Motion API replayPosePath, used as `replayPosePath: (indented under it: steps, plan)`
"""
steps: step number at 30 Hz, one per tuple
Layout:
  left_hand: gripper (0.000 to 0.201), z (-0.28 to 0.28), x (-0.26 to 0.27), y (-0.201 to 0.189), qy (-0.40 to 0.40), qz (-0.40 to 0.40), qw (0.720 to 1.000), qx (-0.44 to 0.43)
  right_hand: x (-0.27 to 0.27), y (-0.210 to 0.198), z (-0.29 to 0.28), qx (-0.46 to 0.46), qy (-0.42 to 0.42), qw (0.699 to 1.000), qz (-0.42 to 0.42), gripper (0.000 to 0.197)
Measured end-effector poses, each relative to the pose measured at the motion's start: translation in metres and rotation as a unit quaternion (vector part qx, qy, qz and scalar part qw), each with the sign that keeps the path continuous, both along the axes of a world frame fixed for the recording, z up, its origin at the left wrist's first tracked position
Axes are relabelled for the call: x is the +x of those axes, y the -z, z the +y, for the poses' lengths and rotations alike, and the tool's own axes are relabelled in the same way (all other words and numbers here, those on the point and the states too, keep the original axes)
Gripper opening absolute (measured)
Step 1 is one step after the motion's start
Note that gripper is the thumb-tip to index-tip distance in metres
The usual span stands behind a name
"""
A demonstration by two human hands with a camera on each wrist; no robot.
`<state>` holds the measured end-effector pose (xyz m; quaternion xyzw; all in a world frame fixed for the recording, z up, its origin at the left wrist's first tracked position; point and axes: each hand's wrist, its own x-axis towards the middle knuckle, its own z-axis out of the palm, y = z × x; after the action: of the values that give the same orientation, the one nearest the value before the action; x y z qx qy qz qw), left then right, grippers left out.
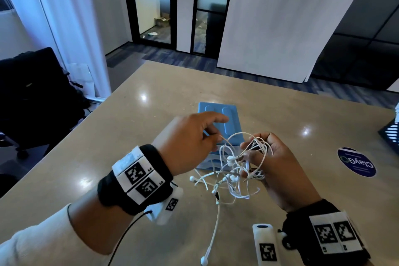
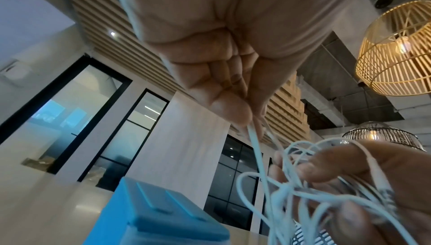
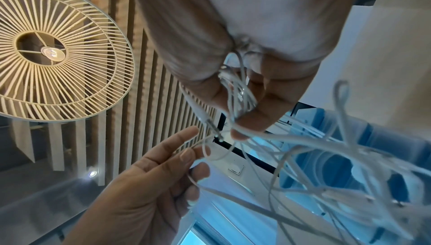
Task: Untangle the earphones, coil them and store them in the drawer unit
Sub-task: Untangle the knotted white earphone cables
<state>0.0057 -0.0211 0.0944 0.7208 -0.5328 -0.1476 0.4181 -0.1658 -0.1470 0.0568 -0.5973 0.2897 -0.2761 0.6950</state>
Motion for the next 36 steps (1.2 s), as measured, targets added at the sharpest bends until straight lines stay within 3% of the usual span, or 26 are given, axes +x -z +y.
replayPosePath:
  steps: [7,10,12,15,17,20,27,36]
  plan:
    - [0.019,0.002,0.012,-0.024,0.028,-0.185,0.974,0.132,-0.002,0.009,-0.006,-0.064,0.02,0.997,0.034,0.038]
    - [0.017,0.001,0.016,-0.032,0.057,-0.198,0.961,0.182,-0.001,0.009,-0.005,-0.07,0.036,0.996,0.033,0.034]
    - [0.015,0.0,0.018,-0.036,0.075,-0.148,0.968,0.186,0.0,0.011,-0.003,-0.078,0.044,0.995,0.036,0.031]
    - [0.015,0.0,0.018,-0.045,0.113,0.061,0.982,0.142,0.003,0.015,0.0,-0.089,0.046,0.994,0.051,0.026]
    - [0.02,0.002,0.016,-0.051,0.135,0.175,0.971,0.087,0.005,0.017,0.002,-0.091,0.043,0.993,0.059,0.019]
    - [0.021,0.003,0.014,-0.061,0.132,0.268,0.954,0.015,0.005,0.021,0.003,-0.129,0.038,0.988,0.074,0.012]
    - [0.02,0.006,0.018,-0.086,0.153,0.434,0.885,-0.073,0.004,0.047,-0.004,-0.187,0.028,0.973,0.13,0.021]
    - [0.016,0.016,0.031,-0.115,0.188,0.483,0.843,-0.147,-0.004,0.064,-0.014,-0.19,0.032,0.972,0.137,0.018]
